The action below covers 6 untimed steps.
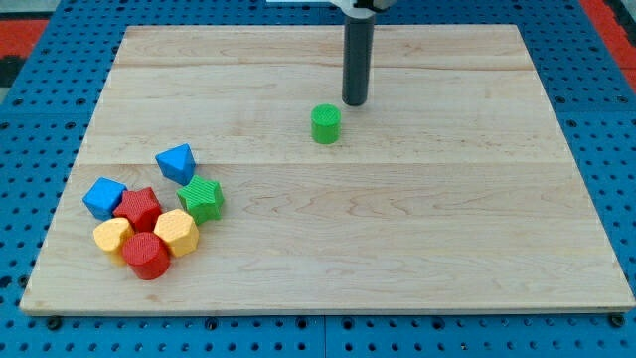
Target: Place the blue triangle above the red star
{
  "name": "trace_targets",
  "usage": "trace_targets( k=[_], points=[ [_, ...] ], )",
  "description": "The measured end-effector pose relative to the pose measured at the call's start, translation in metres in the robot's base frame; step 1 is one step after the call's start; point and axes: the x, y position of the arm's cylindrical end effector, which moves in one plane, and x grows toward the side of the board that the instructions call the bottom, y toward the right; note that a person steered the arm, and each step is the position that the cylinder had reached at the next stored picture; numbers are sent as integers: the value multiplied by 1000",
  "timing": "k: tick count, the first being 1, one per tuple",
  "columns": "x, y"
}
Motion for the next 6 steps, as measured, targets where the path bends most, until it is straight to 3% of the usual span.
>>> trace_targets(
  k=[1,2,3,5,6],
  points=[
    [40,-75],
    [45,-159],
    [79,-222],
    [39,-204],
    [27,-144]
  ],
)
